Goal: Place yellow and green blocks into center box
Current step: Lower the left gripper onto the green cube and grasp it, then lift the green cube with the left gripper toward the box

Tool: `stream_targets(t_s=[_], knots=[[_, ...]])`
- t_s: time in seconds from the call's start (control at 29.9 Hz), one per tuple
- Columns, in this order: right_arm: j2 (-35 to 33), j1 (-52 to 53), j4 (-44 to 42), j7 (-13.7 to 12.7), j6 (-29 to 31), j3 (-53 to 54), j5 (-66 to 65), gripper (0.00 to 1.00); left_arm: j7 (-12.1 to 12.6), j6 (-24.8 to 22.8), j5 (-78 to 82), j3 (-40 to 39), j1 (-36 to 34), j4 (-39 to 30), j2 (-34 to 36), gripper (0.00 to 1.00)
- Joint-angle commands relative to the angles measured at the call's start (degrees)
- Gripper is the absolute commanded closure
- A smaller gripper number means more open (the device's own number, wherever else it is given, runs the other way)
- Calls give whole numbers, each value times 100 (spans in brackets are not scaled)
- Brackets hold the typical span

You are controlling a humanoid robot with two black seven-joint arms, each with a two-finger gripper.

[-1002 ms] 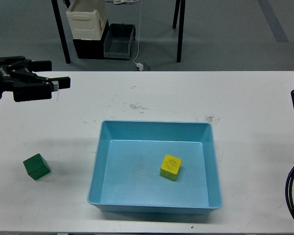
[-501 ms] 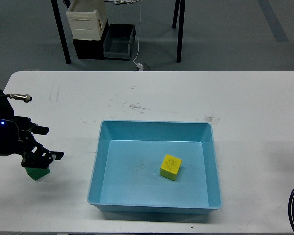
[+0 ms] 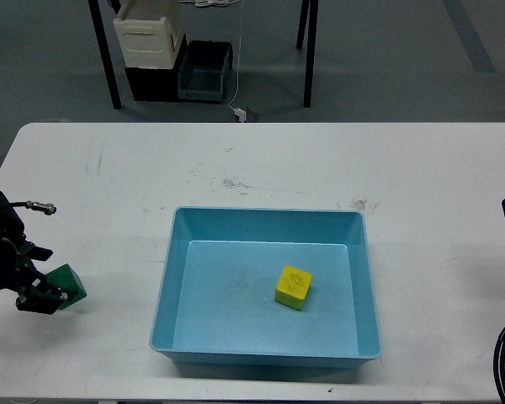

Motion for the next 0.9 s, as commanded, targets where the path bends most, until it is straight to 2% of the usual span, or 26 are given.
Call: stream_targets(t_s=[0.0,0.5,0.6,0.73,0.87], knots=[[1,0,3,-1,-1,0,0,2,0,-1,0,10,7,66,-78,0],[1,-9,-6,-1,-19,0,0,2,0,-1,0,186,15,471,-298,4],[1,-9,-6,-1,-19,9,0,2,0,-1,0,186,15,541,-307,9],[1,-44,-6,-1,-19,0,0,2,0,-1,0,195,33,655,-403,24],[1,-44,-6,-1,-27,0,0,2,0,-1,0,204,50,743,-491,30]])
